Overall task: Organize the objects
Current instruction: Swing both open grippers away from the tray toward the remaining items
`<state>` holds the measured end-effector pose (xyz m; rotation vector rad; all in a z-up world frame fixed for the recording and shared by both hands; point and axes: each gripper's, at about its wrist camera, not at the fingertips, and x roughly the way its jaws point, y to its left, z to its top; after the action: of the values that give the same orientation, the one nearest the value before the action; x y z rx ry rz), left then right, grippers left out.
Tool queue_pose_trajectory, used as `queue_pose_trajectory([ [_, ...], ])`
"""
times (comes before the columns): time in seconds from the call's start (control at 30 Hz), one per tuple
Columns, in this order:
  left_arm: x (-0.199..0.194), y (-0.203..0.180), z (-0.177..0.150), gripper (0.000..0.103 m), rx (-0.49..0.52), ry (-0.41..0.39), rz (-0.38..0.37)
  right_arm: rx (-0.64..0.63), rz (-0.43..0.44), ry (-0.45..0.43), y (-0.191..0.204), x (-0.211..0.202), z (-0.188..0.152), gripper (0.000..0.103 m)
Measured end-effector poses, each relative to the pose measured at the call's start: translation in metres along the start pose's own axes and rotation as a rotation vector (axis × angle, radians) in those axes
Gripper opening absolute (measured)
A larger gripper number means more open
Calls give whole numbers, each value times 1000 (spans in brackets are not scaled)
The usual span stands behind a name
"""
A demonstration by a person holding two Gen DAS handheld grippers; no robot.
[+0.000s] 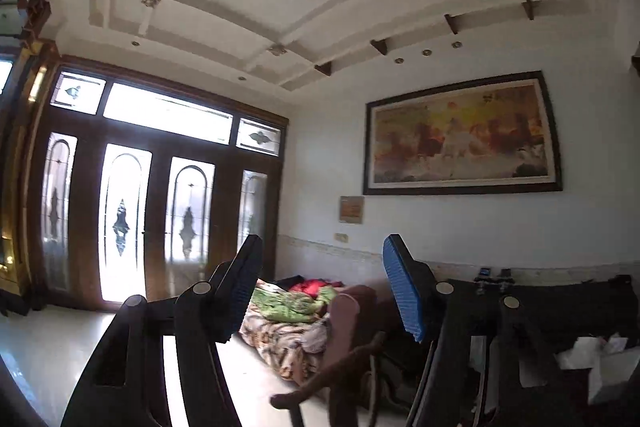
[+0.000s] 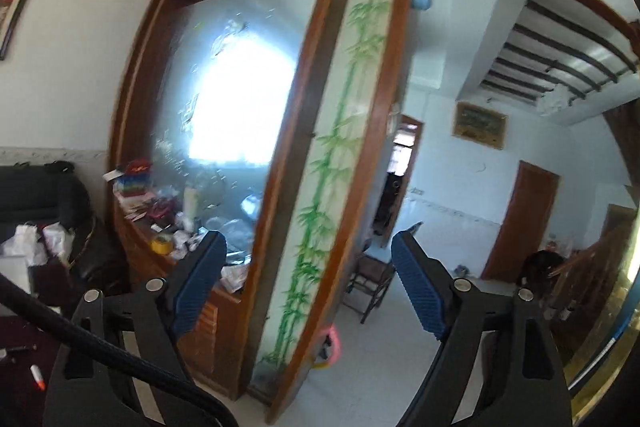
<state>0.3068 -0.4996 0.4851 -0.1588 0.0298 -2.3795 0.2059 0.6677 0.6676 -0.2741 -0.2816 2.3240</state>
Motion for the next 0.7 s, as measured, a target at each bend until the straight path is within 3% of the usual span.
queue_pose_trajectory([
  [0.13,-20,-107,-39,60,-1,108,-298,-74,165,95,74,32,-35,85],
  [0.2,-38,-159,-57,65,-20,173,-438,-90,290,140,114,39,-51,85],
  [0.37,-76,-298,-114,66,-9,382,-777,-143,661,279,230,38,-114,85],
  [0.47,-84,-363,-154,66,-1,504,-915,-160,865,394,298,40,-166,85],
  [0.57,-70,-436,-216,66,-7,673,-1012,-110,1044,479,359,47,-217,85],
  [0.63,-59,-468,-258,66,17,792,-1024,-63,1138,527,395,57,-244,85],
  [0.7,-43,-511,-301,65,60,912,-1016,-16,1255,633,450,71,-272,85],
])
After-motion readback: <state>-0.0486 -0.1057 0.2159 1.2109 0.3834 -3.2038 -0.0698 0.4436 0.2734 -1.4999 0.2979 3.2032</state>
